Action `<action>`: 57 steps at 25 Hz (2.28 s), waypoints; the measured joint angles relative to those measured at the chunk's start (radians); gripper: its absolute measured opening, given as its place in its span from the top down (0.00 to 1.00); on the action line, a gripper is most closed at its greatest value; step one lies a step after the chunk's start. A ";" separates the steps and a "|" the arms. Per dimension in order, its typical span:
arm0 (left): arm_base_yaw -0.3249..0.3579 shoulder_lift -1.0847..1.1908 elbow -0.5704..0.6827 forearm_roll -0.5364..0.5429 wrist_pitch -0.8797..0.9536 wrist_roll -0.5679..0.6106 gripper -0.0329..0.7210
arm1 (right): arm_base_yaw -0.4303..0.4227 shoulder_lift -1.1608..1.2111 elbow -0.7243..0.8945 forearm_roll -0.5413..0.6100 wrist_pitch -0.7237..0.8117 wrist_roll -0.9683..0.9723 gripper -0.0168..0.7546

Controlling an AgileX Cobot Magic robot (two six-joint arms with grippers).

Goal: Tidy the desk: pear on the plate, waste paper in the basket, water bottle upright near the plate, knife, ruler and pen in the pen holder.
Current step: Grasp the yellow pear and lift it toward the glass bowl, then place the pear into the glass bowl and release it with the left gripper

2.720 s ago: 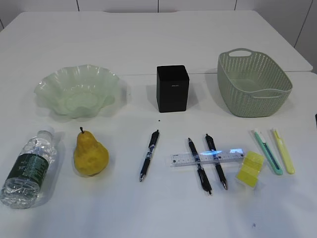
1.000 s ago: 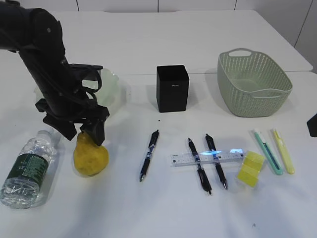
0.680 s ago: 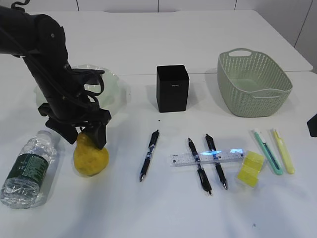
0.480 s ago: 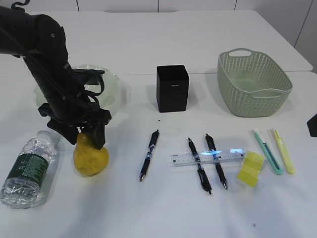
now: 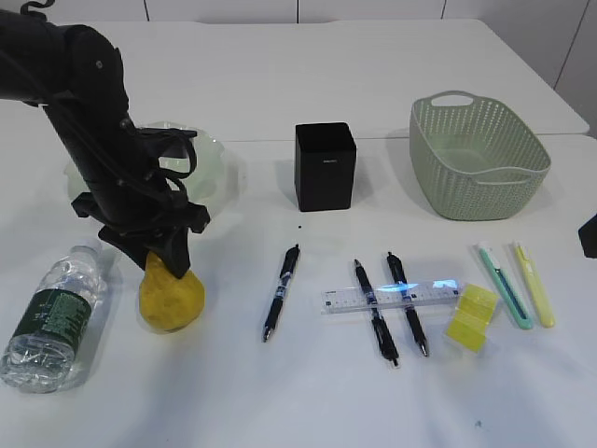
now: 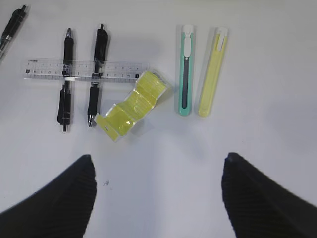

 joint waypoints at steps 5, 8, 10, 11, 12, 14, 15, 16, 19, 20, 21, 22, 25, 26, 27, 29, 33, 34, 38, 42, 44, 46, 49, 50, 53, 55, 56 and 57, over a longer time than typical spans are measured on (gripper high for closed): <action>0.000 0.000 0.000 0.000 0.012 0.000 0.59 | 0.000 0.000 0.000 0.000 0.000 0.000 0.22; 0.000 0.001 -0.020 0.000 0.040 0.000 0.59 | 0.000 0.000 0.000 0.000 0.000 0.000 0.22; 0.000 0.001 -0.048 0.004 0.048 0.000 0.59 | 0.000 0.000 0.000 0.000 0.000 0.000 0.22; 0.000 0.001 -0.068 0.010 0.050 0.000 0.59 | 0.000 0.000 0.000 0.000 0.000 0.000 0.22; 0.000 0.001 -0.092 0.019 0.055 0.000 0.59 | 0.000 0.000 0.000 0.000 0.000 0.000 0.22; 0.000 -0.002 -0.138 0.050 0.063 0.000 0.59 | 0.000 0.000 0.000 0.000 0.000 0.000 0.22; 0.000 -0.004 -0.164 0.073 0.069 0.000 0.59 | 0.000 0.000 0.000 0.000 0.000 0.000 0.22; 0.000 -0.008 -0.190 0.095 0.073 0.000 0.59 | 0.000 0.000 0.000 0.000 0.000 0.000 0.22; 0.002 -0.014 -0.259 0.164 0.072 -0.009 0.59 | 0.000 0.000 0.000 0.000 0.000 0.000 0.22; 0.004 -0.014 -0.279 0.181 0.067 -0.019 0.59 | 0.000 0.000 0.000 0.000 0.000 0.000 0.22; 0.013 -0.014 -0.293 0.191 0.053 -0.025 0.59 | 0.000 0.000 0.000 0.000 0.000 0.000 0.22; 0.020 -0.014 -0.304 0.202 0.032 -0.031 0.59 | 0.000 0.000 0.000 0.000 0.000 0.000 0.22; 0.049 -0.014 -0.328 0.210 -0.045 -0.036 0.59 | 0.000 0.000 0.000 0.000 0.002 0.000 0.22; 0.058 -0.010 -0.340 0.210 -0.064 -0.038 0.59 | 0.000 0.000 0.000 0.000 0.006 0.000 0.22; 0.069 0.000 -0.352 0.212 -0.077 -0.038 0.59 | 0.000 0.000 0.000 0.000 0.006 0.000 0.22; 0.091 0.027 -0.388 0.212 -0.088 -0.040 0.59 | 0.000 0.000 0.000 0.000 0.010 0.000 0.22; 0.117 0.102 -0.459 0.214 -0.090 -0.042 0.59 | 0.000 0.000 0.000 0.000 0.021 0.000 0.22; 0.121 0.119 -0.471 0.214 -0.090 -0.042 0.59 | 0.000 0.000 0.000 0.000 0.022 0.000 0.22; 0.136 0.180 -0.512 0.214 -0.090 -0.042 0.59 | 0.000 0.000 0.000 0.000 0.029 0.000 0.22; 0.160 0.231 -0.540 0.214 -0.090 -0.042 0.59 | 0.000 0.000 0.000 0.000 0.029 0.000 0.22; 0.172 0.249 -0.544 0.212 -0.090 -0.042 0.59 | 0.000 0.000 0.000 0.000 0.031 0.000 0.22; 0.183 0.262 -0.544 0.210 -0.090 -0.042 0.59 | 0.000 0.000 0.000 0.000 0.031 0.000 0.22; 0.197 0.281 -0.544 0.210 -0.090 -0.042 0.59 | 0.000 0.000 0.000 0.000 0.031 0.000 0.22; 0.198 0.286 -0.546 0.210 -0.091 -0.042 0.59 | 0.000 0.000 0.000 0.000 0.031 0.000 0.22; 0.198 0.306 -0.546 0.202 -0.092 -0.042 0.59 | 0.000 0.000 0.000 0.000 0.029 0.000 0.22; 0.198 0.312 -0.548 0.191 -0.095 -0.042 0.59 | 0.000 0.001 0.000 0.000 0.028 0.000 0.22; 0.198 0.313 -0.550 0.191 -0.097 -0.042 0.59 | 0.000 0.001 0.000 0.000 0.028 0.000 0.22; 0.198 0.315 -0.550 0.191 -0.099 -0.042 0.58 | 0.000 0.001 0.000 0.000 0.028 0.000 0.22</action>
